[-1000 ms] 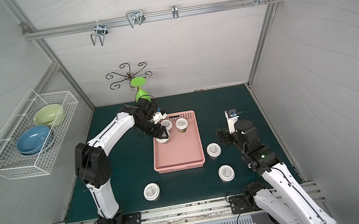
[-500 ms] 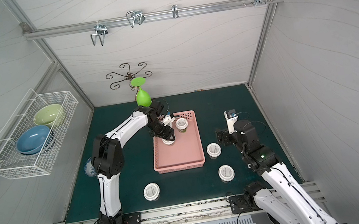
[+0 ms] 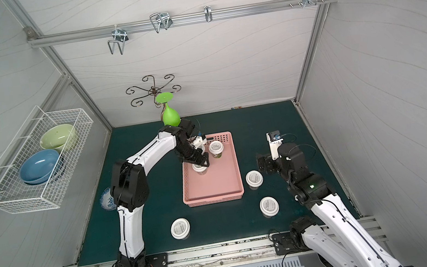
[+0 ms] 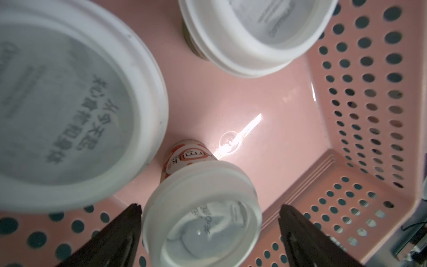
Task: Put the yogurt in the basket
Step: Place the yogurt in the basket.
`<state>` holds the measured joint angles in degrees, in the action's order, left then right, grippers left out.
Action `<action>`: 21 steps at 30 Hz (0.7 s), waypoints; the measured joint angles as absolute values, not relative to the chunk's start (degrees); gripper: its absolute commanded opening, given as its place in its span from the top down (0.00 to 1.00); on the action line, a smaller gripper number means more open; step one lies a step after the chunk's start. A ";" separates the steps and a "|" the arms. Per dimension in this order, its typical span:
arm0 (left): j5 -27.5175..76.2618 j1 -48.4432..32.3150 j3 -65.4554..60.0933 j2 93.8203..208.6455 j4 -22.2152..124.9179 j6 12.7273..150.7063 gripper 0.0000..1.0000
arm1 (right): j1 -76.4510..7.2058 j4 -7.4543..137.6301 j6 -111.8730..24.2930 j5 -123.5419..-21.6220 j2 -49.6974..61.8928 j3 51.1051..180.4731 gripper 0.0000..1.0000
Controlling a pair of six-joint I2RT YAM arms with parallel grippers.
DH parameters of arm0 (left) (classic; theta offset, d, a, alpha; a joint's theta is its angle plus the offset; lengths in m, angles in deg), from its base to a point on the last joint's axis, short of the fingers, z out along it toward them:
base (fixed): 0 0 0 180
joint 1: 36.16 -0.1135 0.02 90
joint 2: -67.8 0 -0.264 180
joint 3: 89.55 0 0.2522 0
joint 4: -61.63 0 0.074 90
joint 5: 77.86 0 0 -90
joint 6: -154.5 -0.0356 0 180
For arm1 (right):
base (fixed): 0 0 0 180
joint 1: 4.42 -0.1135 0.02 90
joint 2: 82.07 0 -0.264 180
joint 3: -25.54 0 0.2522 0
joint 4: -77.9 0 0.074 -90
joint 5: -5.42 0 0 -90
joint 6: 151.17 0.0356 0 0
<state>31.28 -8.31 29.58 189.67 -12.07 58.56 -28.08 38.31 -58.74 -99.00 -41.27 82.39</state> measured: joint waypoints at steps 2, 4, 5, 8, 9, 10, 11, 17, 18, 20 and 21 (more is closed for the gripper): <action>30.95 -8.24 29.62 187.39 -12.27 58.98 0.01 | -28.08 36.63 -57.84 -98.93 -40.05 83.77 0.01; 30.56 -8.22 29.62 183.83 -12.31 59.37 0.01 | -28.08 34.36 -56.38 -98.67 -38.41 86.04 0.01; 30.34 -8.22 29.58 181.93 -12.27 59.55 0.01 | -28.08 33.26 -55.46 -98.51 -37.75 87.11 0.01; 28.72 -8.24 27.50 174.39 -10.89 60.38 0.01 | -28.04 29.13 -52.16 -97.12 -35.76 90.26 0.01; 27.89 -8.22 25.95 171.07 -10.15 60.79 0.01 | -27.97 27.34 -50.52 -96.13 -34.80 91.35 0.01; 27.08 -8.22 24.46 168.42 -9.47 61.29 0.01 | -27.71 25.61 -49.36 -95.24 -33.82 92.29 0.01; 26.32 -8.22 22.80 165.86 -8.73 61.73 0.01 | -27.47 24.17 -48.44 -94.41 -32.94 92.97 0.01; 22.32 -8.22 11.02 154.26 -5.10 63.46 0.01 | -22.64 15.30 -41.86 -85.42 -27.37 94.96 0.01; 21.53 -8.24 8.77 152.71 -4.73 63.44 0.01 | -21.72 14.18 -41.06 -83.61 -26.98 94.91 0.01; 20.18 -8.24 4.55 149.82 -4.16 63.26 0.01 | -20.28 13.02 -39.90 -80.57 -26.89 94.43 0.01; 19.56 -8.35 2.41 148.23 -4.01 63.20 0.01 | -19.60 12.59 -39.46 -79.17 -26.98 94.08 0.01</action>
<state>19.56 -8.35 2.41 148.23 -4.01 63.20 -19.60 12.59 -39.46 -79.17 -26.98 94.08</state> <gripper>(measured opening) 0.993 0.989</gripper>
